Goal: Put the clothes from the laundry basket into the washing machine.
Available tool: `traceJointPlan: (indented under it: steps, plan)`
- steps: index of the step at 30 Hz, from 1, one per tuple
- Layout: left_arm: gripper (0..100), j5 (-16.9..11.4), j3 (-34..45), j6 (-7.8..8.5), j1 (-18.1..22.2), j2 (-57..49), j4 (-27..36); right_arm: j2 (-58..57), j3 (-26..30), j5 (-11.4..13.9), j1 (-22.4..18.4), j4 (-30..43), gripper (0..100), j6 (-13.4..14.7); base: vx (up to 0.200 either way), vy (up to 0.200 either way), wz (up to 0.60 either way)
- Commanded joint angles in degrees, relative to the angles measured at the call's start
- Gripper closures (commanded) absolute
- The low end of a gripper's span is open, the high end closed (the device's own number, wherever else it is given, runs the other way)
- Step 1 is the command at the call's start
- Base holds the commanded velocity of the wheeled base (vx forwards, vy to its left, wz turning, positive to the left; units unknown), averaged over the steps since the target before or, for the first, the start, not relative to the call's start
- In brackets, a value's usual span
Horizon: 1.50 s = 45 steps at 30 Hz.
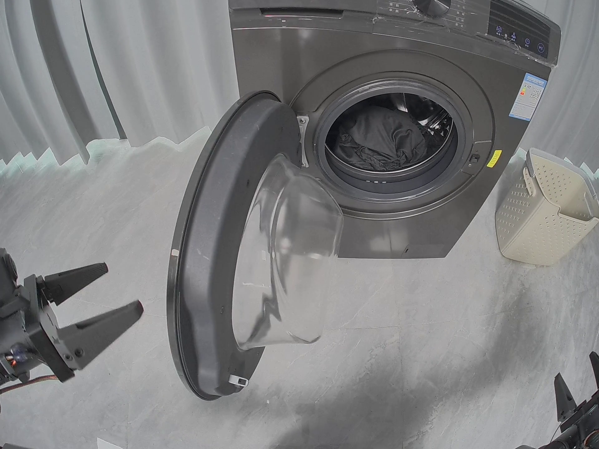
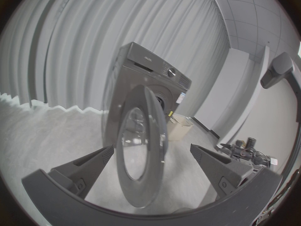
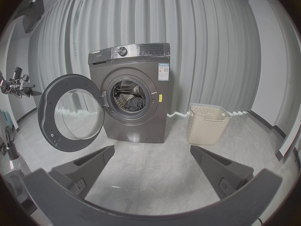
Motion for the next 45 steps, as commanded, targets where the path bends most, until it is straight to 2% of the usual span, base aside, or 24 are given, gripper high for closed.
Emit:
traceJointPlan:
  steps: [1, 3, 5, 7, 8, 11, 15, 19, 24, 29, 32, 38, 45]
  plan:
    - [0, 1.61, -1.35, 0.49, 4.58, -0.48, -0.20, -0.84, 0.92, 0.01, 0.04, -0.02, 0, 0.00, 0.000, 0.000, 0.00]
    - [0, 1.78, -1.44, 0.93, 6.60, -0.12, 0.24, -0.84, 0.92, 0.01, 0.04, -0.02, 0, 0.00, 0.000, 0.000, 0.00]
    - [0, 2.40, -1.18, 2.16, 8.18, 1.90, 0.50, -0.84, 0.92, 0.01, 0.04, -0.02, 0, -0.08, 0.000, 0.000, 0.00]
    - [0, 3.01, -0.91, 3.13, 8.09, 3.57, 0.50, -0.84, 0.92, 0.01, -0.05, 0.07, 0, -0.08, 0.000, 0.000, 0.00]
    - [0, 3.37, -0.83, 4.18, 7.56, 6.29, 0.50, -0.84, 0.92, 0.01, 0.04, 0.07, 0, -0.08, 0.000, 0.000, 0.00]
    - [0, 3.37, -1.26, 4.88, 6.51, 10.86, -0.20, -0.84, 0.92, 0.01, 0.04, -0.02, 0, 0.00, 0.000, 0.000, 0.00]
    - [0, 3.37, -4.52, 4.71, 3.87, 17.37, -1.08, -0.84, 0.92, 0.01, -0.05, -0.02, 0, 0.00, 0.000, 0.000, 0.00]
    - [0, 3.63, -6.98, 4.62, 0.36, 23.26, -4.68, -0.84, 0.92, 0.01, 0.04, -0.02, 0, 0.00, 0.000, 0.000, 0.00]
    - [0, 6.09, -9.61, 4.44, -5.27, 30.20, -10.84, -0.84, 0.92, 0.01, 0.04, -0.02, 0, 0.00, 0.000, 0.000, 0.00]
    - [0, 7.23, -12.78, 4.27, -9.58, 36.17, -16.73, -0.84, 0.92, 0.01, -0.05, -0.02, 0, 0.00, 0.000, 0.000, 0.00]
    - [0, 8.73, -16.12, 4.27, -10.89, 40.48, -20.15, -0.84, 1.01, 0.01, -0.05, -0.02, 0, 0.00, 0.000, 0.000, 0.00]
    - [0, 9.96, -22.01, 4.09, -11.42, 47.34, -26.04, -0.84, 0.92, 0.01, 0.04, -0.02, 0, 0.00, 0.000, 0.000, 0.00]
    - [0, 10.75, -28.86, 3.21, -11.51, 52.35, -27.18, -0.84, 0.92, 0.01, 0.04, -0.02, 0, 0.00, 0.000, 0.000, 0.00]
